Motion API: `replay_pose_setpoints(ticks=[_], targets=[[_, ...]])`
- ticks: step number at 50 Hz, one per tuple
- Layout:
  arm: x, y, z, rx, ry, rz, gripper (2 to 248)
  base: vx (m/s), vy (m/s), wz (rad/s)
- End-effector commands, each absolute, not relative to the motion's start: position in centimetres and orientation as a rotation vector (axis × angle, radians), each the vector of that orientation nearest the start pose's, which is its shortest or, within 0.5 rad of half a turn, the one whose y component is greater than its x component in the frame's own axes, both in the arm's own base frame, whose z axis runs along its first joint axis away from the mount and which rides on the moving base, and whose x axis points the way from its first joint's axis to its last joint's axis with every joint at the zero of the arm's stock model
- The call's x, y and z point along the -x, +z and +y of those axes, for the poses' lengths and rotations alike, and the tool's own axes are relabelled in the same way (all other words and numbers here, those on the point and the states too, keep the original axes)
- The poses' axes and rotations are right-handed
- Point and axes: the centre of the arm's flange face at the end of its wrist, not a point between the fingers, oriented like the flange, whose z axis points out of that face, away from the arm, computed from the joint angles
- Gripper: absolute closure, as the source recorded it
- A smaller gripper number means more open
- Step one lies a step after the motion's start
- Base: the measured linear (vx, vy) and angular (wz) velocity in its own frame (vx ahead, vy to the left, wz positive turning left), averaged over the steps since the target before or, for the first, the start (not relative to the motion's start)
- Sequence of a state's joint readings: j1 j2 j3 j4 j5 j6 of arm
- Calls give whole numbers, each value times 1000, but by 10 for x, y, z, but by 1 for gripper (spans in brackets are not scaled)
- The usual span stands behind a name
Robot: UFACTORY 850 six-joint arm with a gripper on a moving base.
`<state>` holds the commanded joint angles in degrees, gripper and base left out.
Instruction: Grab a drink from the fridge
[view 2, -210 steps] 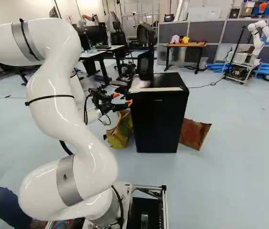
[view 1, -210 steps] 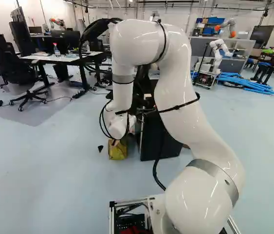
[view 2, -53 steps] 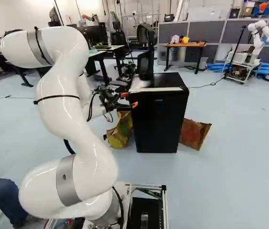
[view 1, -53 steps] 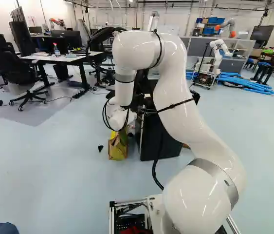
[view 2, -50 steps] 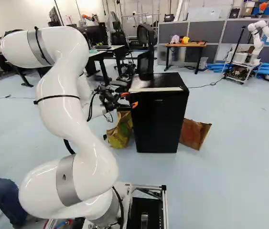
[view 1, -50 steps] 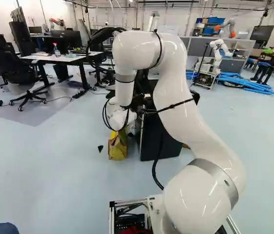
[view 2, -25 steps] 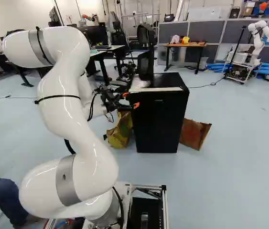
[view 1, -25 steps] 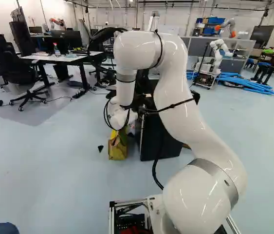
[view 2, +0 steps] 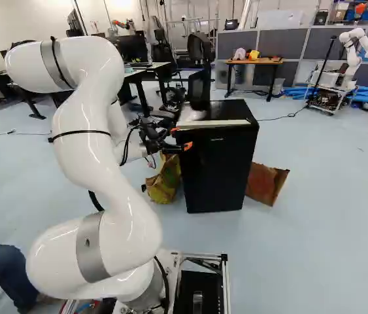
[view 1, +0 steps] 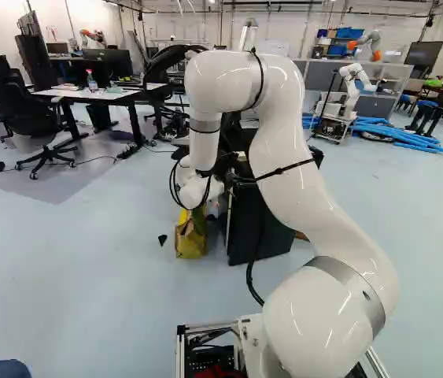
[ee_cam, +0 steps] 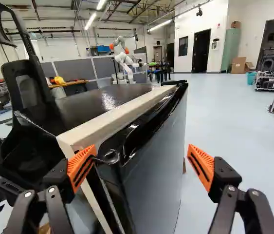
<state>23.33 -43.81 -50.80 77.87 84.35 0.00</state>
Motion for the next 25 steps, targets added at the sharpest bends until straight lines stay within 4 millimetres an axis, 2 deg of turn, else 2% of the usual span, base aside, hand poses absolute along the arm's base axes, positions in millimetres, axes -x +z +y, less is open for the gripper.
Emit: replay_pose_setpoints(ticks=[25], targets=[[-468, 235, 110, -1682, 1636, -1011, 3, 0, 0, 0]])
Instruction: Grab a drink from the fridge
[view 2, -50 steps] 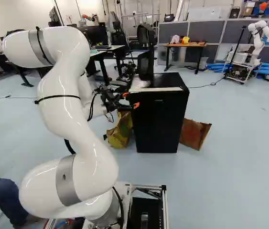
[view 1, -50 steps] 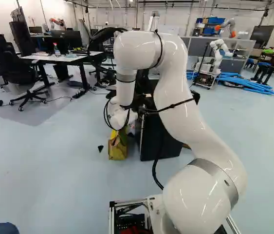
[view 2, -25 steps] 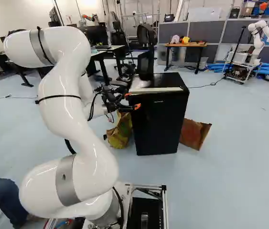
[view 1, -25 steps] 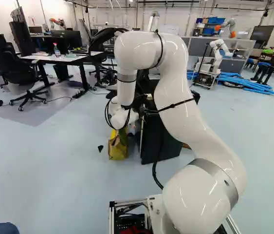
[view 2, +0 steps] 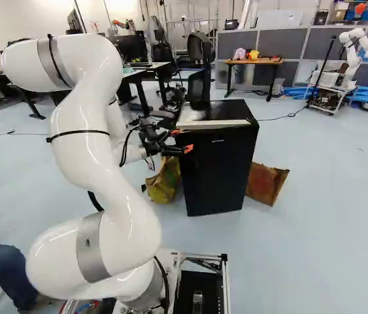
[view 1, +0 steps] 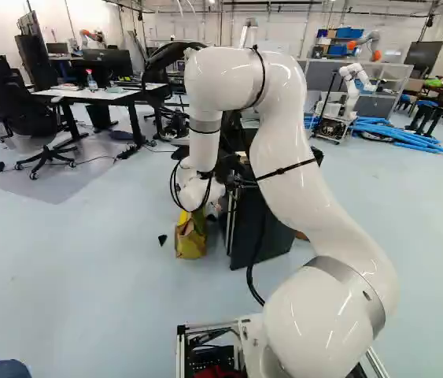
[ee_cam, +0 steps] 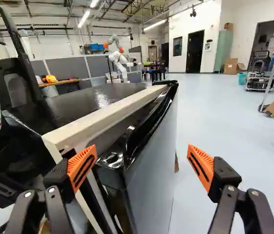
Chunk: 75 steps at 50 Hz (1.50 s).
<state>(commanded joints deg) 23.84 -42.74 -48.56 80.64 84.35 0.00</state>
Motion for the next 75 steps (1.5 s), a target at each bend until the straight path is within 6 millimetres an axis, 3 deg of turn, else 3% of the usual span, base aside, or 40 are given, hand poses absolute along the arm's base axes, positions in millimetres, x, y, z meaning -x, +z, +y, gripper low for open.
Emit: replay_pose_setpoints(ticks=[75], targets=[[-401, 234, 95, -1577, 1450, -1068, 3, 0, 0, 0]])
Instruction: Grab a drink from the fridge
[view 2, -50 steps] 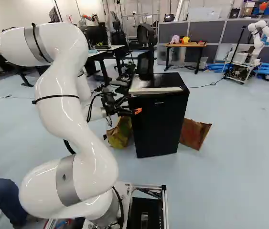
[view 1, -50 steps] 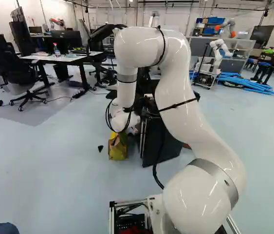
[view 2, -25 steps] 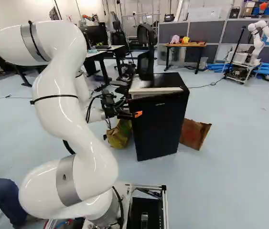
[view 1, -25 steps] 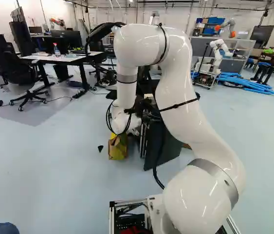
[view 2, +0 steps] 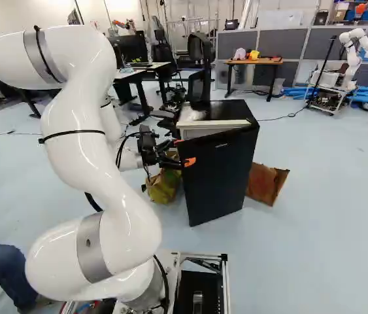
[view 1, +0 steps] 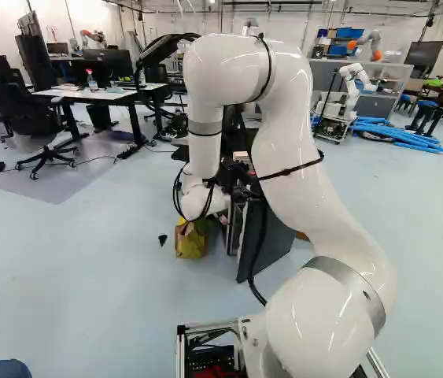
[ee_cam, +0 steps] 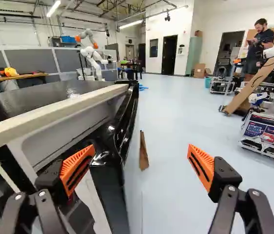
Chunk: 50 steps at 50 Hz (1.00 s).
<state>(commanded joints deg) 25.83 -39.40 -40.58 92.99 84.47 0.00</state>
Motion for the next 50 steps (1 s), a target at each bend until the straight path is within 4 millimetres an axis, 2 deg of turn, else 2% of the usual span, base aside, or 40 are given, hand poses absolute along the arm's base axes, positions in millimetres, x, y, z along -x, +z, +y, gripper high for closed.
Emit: replay_pose_setpoints(ticks=[50], targets=[[-352, 237, 65, -1313, 1250, -1141, 3, 0, 0, 0]])
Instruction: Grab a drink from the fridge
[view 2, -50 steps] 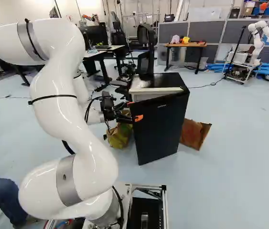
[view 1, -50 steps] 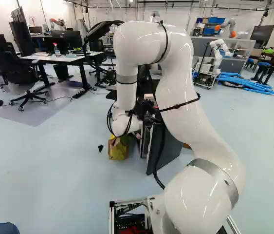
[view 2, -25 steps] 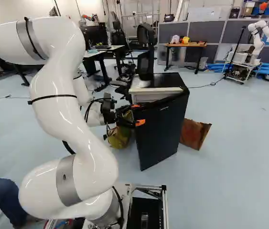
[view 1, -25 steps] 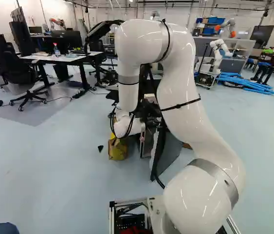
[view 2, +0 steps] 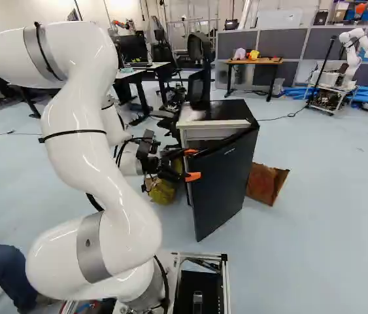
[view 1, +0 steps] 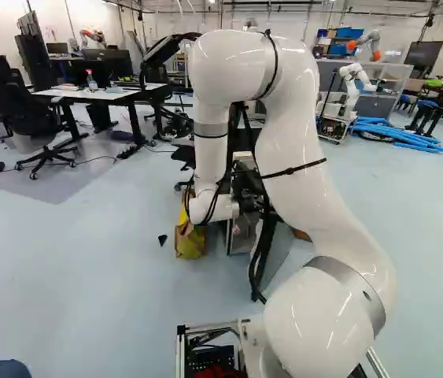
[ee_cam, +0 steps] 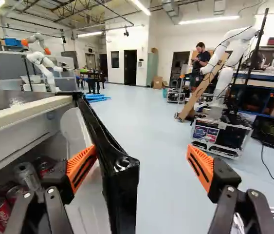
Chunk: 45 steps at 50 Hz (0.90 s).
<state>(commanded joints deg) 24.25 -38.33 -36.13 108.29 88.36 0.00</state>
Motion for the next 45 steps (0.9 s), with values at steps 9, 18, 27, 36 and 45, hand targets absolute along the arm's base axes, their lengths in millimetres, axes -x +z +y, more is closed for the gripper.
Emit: replay_pose_setpoints(ticks=[9, 18, 27, 36, 45], targets=[[-345, 237, 58, -1262, 1199, -1171, 3, 0, 0, 0], [-345, 238, 50, -1200, 1145, -1218, 3, 0, 0, 0], [-349, 240, 41, -1132, 1089, -1273, 3, 0, 0, 0], [-355, 242, 30, -1079, 1050, -1321, 3, 0, 0, 0], [-364, 245, 17, -1026, 1012, -1369, 3, 0, 0, 0]])
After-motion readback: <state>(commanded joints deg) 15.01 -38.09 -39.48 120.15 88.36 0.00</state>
